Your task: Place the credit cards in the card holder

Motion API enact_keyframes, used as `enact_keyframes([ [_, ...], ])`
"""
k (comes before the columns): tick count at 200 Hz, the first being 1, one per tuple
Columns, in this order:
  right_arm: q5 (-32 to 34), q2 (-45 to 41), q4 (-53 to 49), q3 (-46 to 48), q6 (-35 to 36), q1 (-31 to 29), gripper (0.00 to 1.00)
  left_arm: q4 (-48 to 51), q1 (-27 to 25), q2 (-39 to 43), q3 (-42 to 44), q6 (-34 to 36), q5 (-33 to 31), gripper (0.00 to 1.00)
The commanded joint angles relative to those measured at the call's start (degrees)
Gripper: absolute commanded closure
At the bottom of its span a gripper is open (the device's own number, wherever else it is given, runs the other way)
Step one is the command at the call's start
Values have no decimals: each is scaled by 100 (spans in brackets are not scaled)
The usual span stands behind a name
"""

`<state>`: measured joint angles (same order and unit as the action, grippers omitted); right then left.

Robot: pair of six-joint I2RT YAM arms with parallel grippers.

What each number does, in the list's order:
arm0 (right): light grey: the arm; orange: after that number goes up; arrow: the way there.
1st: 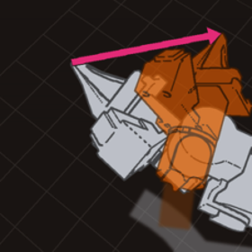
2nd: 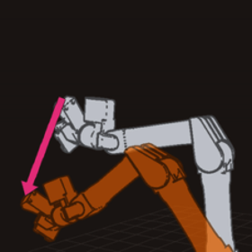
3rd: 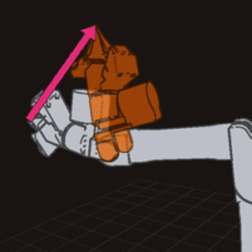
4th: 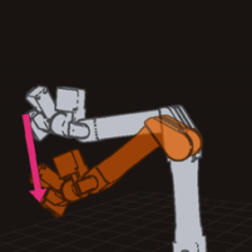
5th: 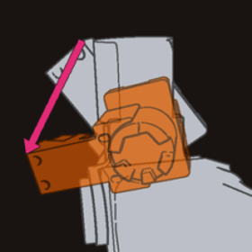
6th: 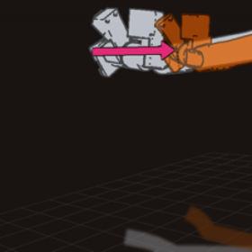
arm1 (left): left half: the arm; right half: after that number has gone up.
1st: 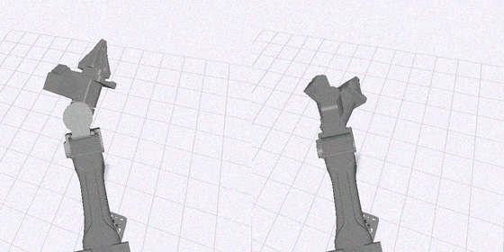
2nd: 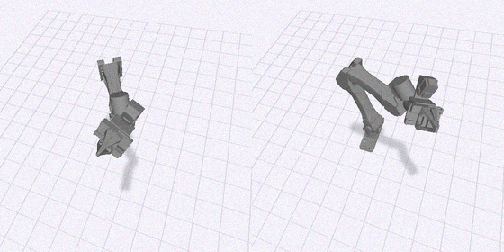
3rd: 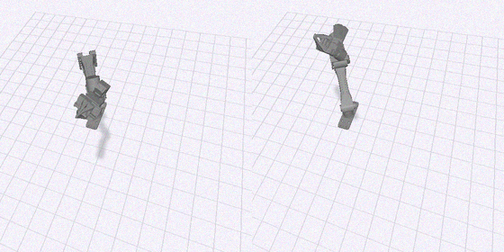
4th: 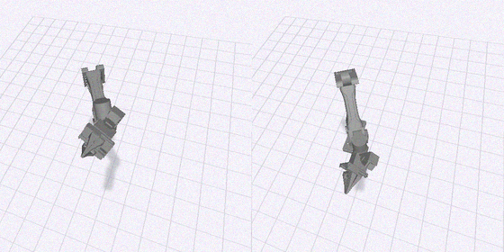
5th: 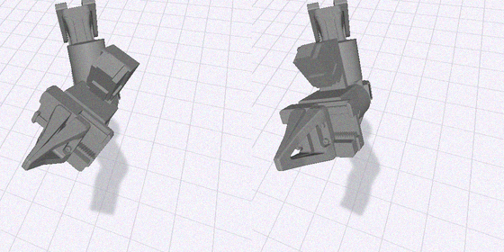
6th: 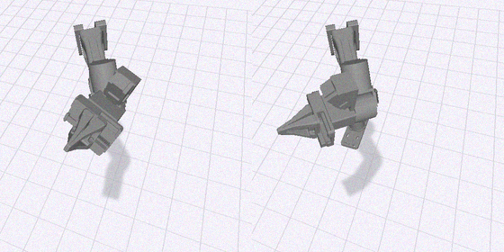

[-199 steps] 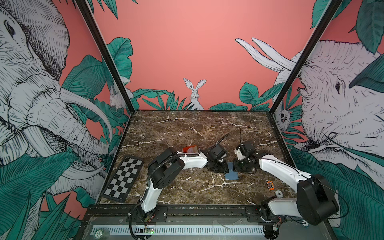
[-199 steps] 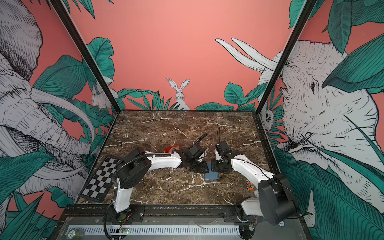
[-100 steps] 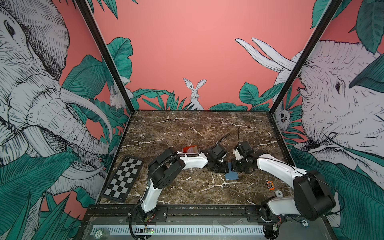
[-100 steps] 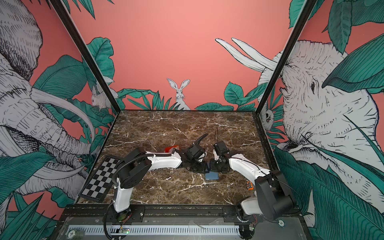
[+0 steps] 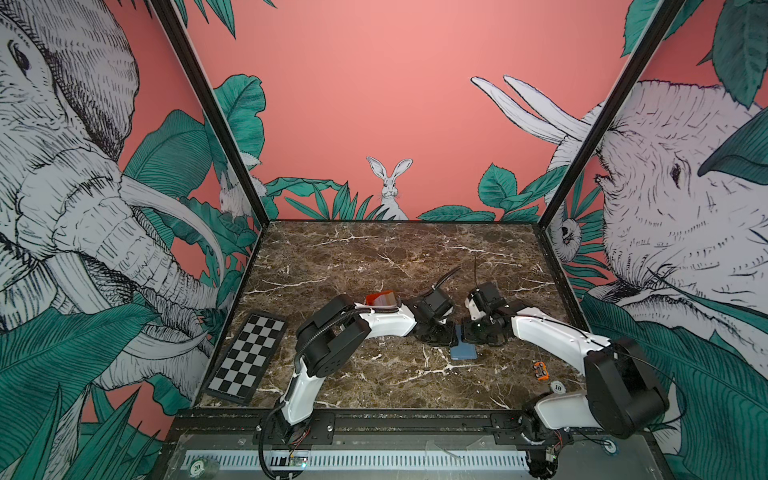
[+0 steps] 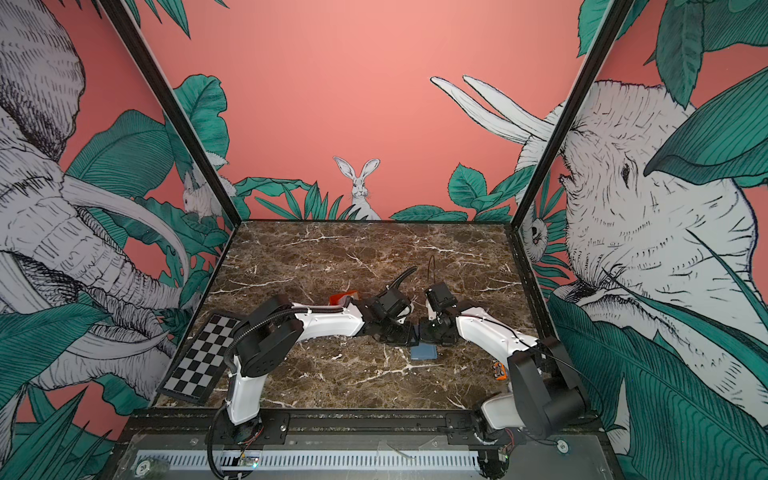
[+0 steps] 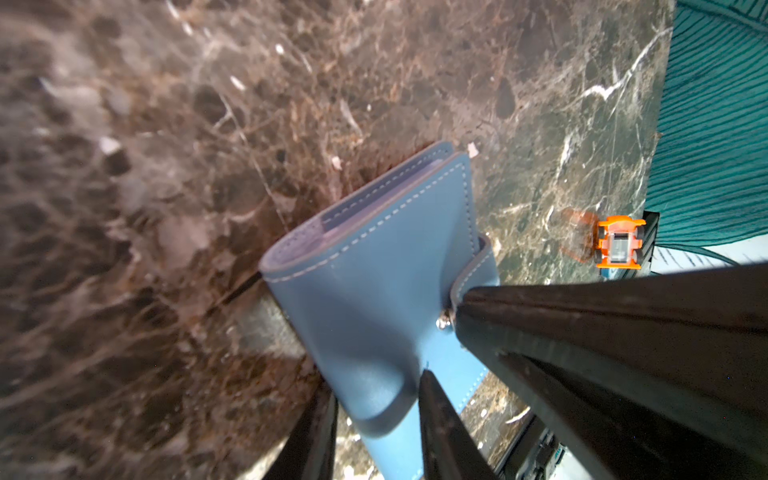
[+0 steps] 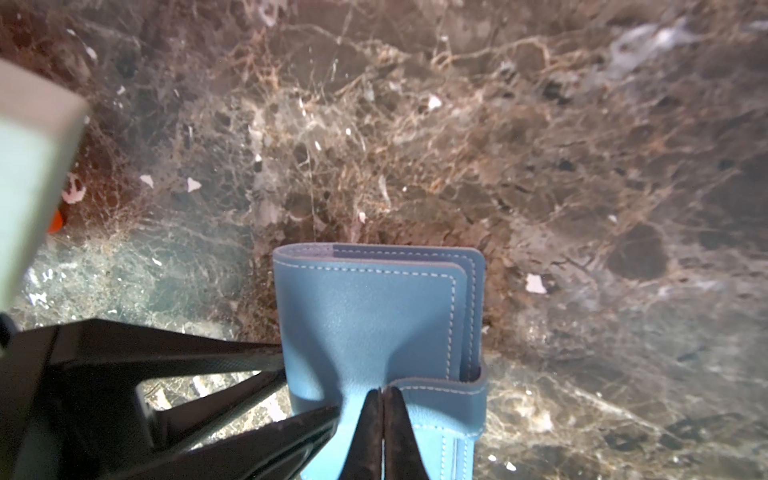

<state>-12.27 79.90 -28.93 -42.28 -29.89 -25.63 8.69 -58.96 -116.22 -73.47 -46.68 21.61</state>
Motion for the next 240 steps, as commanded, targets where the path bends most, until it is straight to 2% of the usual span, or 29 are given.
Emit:
enact_keyframes([
  [1, 164, 88, 47, -33, -153, -65, 100, -86, -72, -49, -75, 1, 28, 66],
  [70, 68, 140, 132, 16, -226, -184, 100, -113, -72, -76, -80, -22, 45, 66],
  [179, 579, -323, 203, 612, -680, -259, 100, -148, -72, -104, -71, -46, 81, 67],
  [240, 551, -352, 273, 715, -757, -278, 100, -122, -72, -102, -92, -48, 81, 66],
])
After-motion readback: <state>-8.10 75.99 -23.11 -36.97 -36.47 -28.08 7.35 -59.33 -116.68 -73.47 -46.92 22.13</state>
